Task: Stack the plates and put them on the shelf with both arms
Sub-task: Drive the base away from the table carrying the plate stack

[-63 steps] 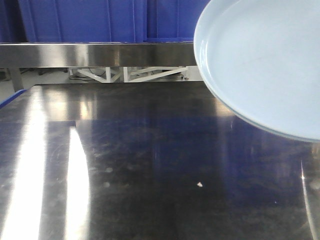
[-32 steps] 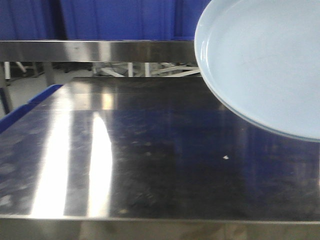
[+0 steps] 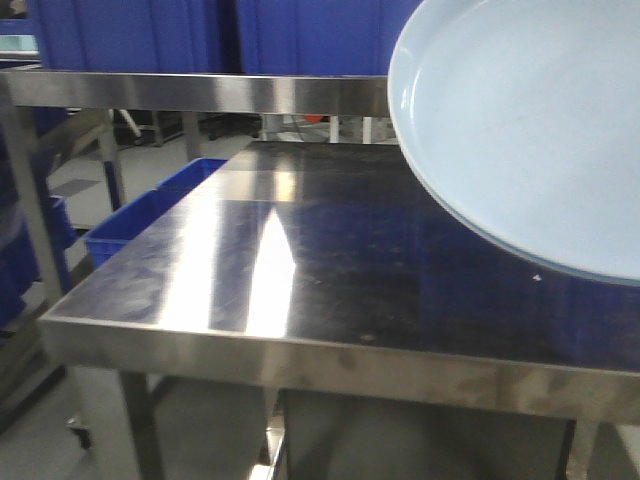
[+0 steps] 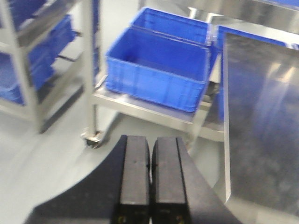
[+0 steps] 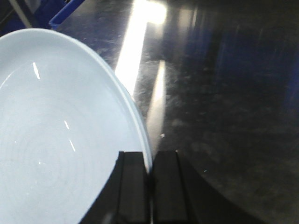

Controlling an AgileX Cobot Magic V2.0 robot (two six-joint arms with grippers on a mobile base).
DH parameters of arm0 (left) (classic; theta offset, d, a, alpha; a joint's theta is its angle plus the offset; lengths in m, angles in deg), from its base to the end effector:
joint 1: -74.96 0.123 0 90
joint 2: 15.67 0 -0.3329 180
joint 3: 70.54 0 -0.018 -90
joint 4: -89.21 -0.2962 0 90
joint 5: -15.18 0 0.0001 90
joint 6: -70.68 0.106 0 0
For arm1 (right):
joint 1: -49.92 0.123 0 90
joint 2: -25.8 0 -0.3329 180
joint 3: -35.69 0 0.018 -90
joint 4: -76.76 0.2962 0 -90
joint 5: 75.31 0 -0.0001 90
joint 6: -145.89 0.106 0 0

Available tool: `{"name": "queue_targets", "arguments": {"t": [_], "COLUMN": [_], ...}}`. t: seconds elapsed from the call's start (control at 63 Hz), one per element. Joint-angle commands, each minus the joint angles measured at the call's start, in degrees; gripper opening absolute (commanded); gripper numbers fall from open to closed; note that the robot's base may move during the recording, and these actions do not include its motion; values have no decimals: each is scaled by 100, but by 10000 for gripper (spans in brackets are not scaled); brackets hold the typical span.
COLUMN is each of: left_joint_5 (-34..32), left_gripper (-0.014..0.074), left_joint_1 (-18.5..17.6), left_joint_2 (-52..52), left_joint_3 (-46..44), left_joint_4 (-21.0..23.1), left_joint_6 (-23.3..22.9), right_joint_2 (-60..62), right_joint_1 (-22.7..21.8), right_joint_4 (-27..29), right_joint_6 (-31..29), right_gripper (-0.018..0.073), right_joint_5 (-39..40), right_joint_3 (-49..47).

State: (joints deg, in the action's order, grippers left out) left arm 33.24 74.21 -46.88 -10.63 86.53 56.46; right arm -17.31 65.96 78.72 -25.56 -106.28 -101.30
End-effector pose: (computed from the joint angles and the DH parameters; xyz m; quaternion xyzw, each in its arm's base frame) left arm 0.1119 0.0001 0.2728 -0.0817 0.8108 -0.0568 0.5768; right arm 0.1394 0.0420 0.3402 -0.0478 0.8516 0.1259 0.5066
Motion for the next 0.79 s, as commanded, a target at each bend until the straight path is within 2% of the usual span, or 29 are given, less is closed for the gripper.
{"name": "queue_targets", "arguments": {"t": [0.0, 0.777], "left_joint_5": [-467, -467], "left_gripper": [90, 90], "left_joint_1": [-31, -31], "left_joint_2": [-11, -11], "left_joint_3": [-150, -150], "left_joint_4": [-4, -4], "left_joint_6": [-48, -48], "right_joint_2": [27, 27], "right_joint_1": [-31, -31], "right_joint_4": [21, 21], "right_joint_6": [-37, -37], "right_gripper": [48, 48], "right_joint_5": [520, 520], "right_joint_3": [-153, -153]}}
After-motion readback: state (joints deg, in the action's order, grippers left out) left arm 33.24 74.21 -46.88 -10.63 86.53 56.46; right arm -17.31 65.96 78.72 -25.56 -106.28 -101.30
